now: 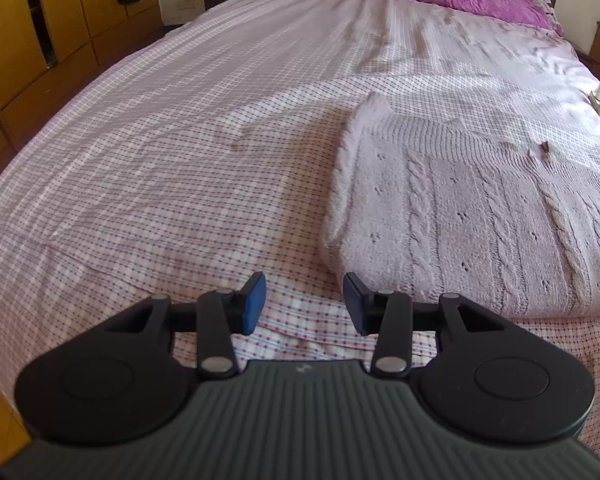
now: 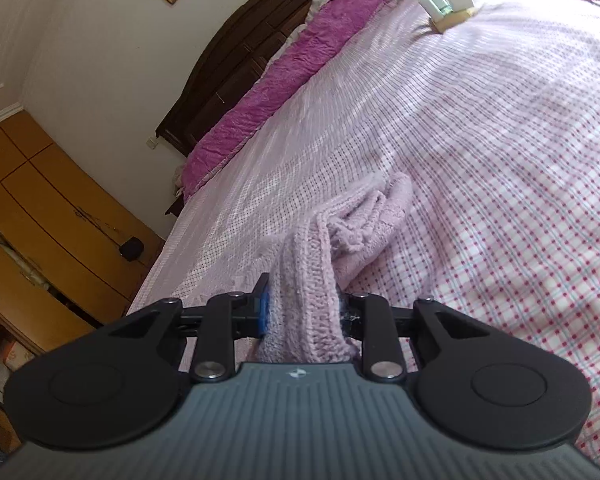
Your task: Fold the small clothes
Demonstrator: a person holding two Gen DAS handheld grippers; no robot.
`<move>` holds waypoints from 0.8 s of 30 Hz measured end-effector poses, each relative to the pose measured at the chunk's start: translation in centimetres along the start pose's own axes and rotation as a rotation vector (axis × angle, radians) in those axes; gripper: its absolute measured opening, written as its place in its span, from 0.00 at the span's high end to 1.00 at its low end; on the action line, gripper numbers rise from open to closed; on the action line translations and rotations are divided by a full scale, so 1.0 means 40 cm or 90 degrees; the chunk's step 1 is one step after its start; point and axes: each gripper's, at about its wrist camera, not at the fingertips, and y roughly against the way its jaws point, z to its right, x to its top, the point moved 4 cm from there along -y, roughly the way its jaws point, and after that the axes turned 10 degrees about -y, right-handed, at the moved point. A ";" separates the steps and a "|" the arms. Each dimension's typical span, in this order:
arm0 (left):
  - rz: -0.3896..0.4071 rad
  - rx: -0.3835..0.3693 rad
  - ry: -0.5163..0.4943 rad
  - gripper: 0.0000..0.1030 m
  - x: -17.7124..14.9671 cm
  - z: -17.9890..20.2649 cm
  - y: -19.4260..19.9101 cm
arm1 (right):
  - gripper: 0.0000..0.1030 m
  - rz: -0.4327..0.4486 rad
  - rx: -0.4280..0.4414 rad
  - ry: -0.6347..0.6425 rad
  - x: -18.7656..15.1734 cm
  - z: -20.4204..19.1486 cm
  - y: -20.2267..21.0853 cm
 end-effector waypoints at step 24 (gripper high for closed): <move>0.044 0.032 0.039 0.57 0.026 -0.161 0.055 | 0.75 -0.056 0.113 0.220 -0.124 -0.516 -0.092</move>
